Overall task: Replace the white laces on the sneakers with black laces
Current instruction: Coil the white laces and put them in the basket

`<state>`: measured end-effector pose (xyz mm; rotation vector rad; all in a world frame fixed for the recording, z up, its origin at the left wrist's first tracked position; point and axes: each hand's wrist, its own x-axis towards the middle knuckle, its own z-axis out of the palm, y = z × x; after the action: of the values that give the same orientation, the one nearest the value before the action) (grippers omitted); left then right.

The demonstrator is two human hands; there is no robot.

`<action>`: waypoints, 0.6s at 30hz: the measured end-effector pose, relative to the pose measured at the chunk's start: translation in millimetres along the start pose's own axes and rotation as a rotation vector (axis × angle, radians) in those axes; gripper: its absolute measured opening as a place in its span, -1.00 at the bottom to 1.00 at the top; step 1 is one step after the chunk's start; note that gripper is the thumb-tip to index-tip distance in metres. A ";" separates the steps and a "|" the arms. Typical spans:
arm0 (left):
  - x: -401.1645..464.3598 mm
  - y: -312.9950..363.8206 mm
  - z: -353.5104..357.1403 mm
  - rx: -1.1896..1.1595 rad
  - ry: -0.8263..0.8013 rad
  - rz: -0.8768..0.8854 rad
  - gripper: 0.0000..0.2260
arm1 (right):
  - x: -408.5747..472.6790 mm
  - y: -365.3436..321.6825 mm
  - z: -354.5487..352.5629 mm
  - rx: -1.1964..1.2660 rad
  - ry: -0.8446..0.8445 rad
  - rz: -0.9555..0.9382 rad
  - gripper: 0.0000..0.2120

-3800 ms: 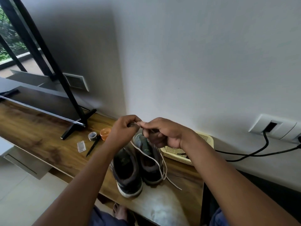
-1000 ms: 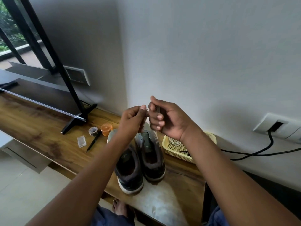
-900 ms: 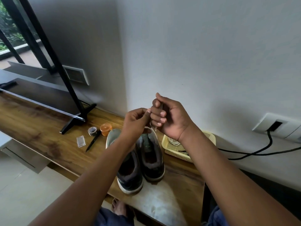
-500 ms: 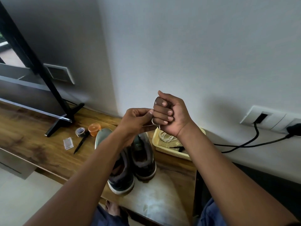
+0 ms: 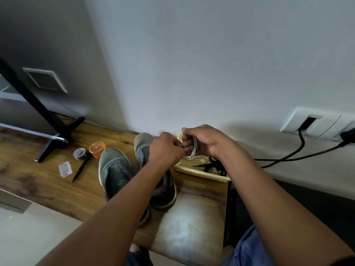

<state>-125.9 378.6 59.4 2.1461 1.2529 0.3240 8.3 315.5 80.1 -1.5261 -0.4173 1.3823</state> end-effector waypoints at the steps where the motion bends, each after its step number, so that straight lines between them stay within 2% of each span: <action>1: 1.9 0.1 2.7 0.044 -0.009 -0.002 -0.79 | 1.5 1.1 -2.2 -0.045 0.021 -0.002 -0.67; 3: 6.1 -1.1 6.8 0.150 -0.014 0.019 -0.85 | 5.1 4.1 -9.8 -0.246 0.117 -0.043 -0.72; 6: 11.7 -5.6 12.6 0.315 -0.049 0.100 -0.84 | 11.1 11.6 -25.9 -0.511 0.249 -0.066 -0.72; 12: 25.7 -4.5 25.7 0.691 -0.068 0.323 -0.80 | 14.6 23.6 -40.9 -0.683 0.244 0.056 -0.88; 16: 29.2 5.0 35.3 0.881 -0.081 0.399 -0.82 | 16.2 28.0 -37.4 -0.908 0.240 0.098 -0.91; 18: 29.4 9.6 38.2 0.955 -0.102 0.404 -0.83 | 16.0 29.4 -35.2 -1.049 0.192 0.139 -0.84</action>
<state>-84.9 385.2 33.0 3.1785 0.9935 -0.3003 33.9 299.8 42.0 -2.5372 -1.0294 1.1276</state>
